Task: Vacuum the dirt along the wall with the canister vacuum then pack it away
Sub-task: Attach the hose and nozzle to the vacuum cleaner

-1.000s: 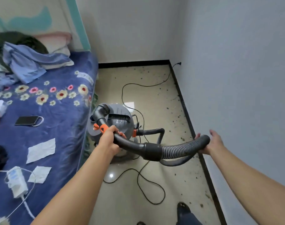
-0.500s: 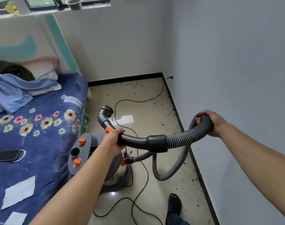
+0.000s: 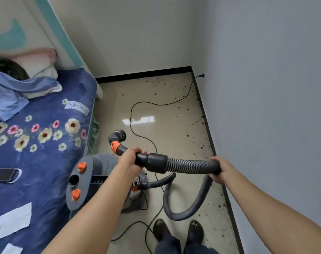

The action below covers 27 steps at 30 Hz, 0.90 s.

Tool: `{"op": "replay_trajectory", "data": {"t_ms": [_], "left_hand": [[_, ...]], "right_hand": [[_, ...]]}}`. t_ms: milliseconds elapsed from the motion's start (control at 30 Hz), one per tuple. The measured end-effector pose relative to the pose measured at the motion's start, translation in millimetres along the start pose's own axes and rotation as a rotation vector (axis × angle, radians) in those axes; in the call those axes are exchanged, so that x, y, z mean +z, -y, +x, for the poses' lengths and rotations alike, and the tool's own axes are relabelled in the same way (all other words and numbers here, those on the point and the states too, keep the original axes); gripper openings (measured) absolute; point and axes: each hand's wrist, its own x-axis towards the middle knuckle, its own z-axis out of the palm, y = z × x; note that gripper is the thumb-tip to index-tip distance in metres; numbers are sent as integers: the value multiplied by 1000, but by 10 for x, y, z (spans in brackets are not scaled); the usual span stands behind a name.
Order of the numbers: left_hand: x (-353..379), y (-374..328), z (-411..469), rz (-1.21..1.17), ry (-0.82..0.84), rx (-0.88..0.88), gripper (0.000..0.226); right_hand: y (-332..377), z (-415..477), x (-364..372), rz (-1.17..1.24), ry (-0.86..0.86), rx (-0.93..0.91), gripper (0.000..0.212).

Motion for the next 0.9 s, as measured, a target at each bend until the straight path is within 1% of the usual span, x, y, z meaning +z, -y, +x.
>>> {"op": "replay_trajectory", "data": {"t_ms": [67, 133, 167, 233, 300, 400, 533, 633, 700, 800, 833, 900], "left_hand": [[55, 110, 185, 14, -4, -58, 17], [153, 179, 393, 40, 18, -110, 11], [210, 195, 507, 63, 27, -136, 9], [310, 178, 811, 110, 35, -173, 9], [361, 84, 1177, 143, 31, -195, 14], [262, -116, 1776, 153, 20, -216, 20], [61, -387, 2540, 122, 30, -230, 21], [31, -481, 2969, 139, 53, -235, 22], [52, -528, 3237, 118, 54, -221, 22], [155, -586, 3600, 45, 47, -184, 20], [224, -604, 3694, 20, 37, -171, 19], [413, -642, 3836, -33, 17, -159, 17]], "right_hand": [[143, 185, -13, 161, -15, -34, 23], [306, 402, -45, 274, -42, -53, 28], [382, 522, -64, 324, -55, -46, 36], [524, 793, -82, 412, -82, -13, 59], [671, 1061, -47, 465, -85, 12, 71], [889, 1441, 158, 502, -102, -23, 73], [1319, 2018, 690, 546, -80, -108, 75], [1688, 2462, 1096, 505, -67, -189, 74], [1948, 2716, 1362, 424, -43, -223, 70], [2334, 2949, 1818, 166, 91, -204, 48], [2435, 3003, 1973, 79, 157, -177, 46], [2588, 3063, 2261, -118, 236, -126, 51]]}}
